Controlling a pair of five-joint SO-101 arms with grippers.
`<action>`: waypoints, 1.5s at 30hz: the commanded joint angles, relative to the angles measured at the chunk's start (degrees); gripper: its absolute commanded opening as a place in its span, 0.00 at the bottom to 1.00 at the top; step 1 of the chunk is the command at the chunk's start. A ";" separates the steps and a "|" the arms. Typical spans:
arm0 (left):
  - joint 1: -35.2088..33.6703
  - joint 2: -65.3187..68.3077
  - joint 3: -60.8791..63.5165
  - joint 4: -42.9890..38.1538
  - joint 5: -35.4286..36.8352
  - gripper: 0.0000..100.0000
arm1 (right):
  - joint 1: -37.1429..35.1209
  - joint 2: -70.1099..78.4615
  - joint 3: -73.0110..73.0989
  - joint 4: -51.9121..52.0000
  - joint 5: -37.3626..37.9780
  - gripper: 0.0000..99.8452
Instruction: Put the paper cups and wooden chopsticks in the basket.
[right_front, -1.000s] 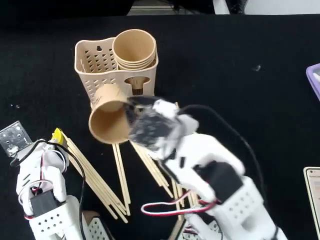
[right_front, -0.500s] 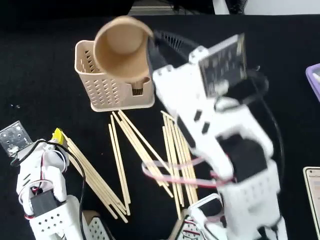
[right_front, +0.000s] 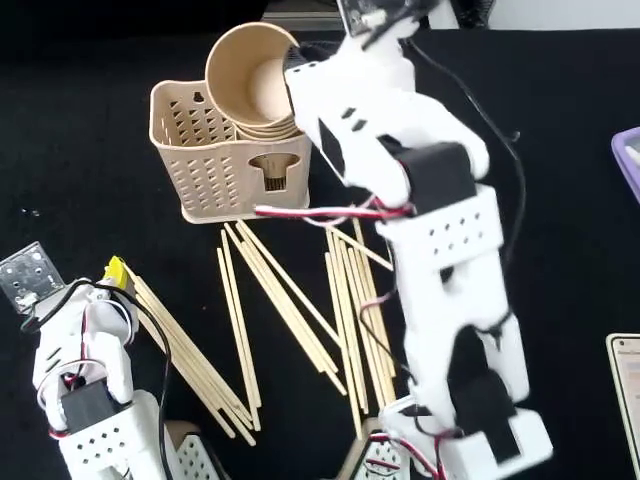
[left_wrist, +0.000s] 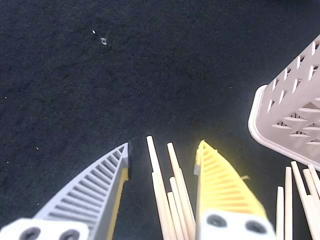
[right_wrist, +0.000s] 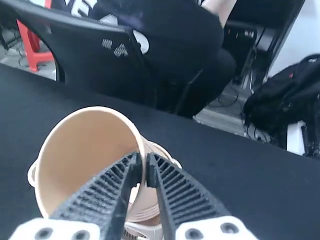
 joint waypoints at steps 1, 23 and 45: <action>-0.04 -0.62 -0.48 -0.70 0.53 0.22 | 0.88 3.65 -6.11 0.62 -0.97 0.01; -0.04 -0.62 -0.48 -0.62 0.35 0.22 | 0.88 7.08 -14.11 6.95 -3.60 0.21; -0.04 -0.62 -0.48 -0.62 0.44 0.22 | 1.05 -5.93 -12.26 29.54 -2.73 0.21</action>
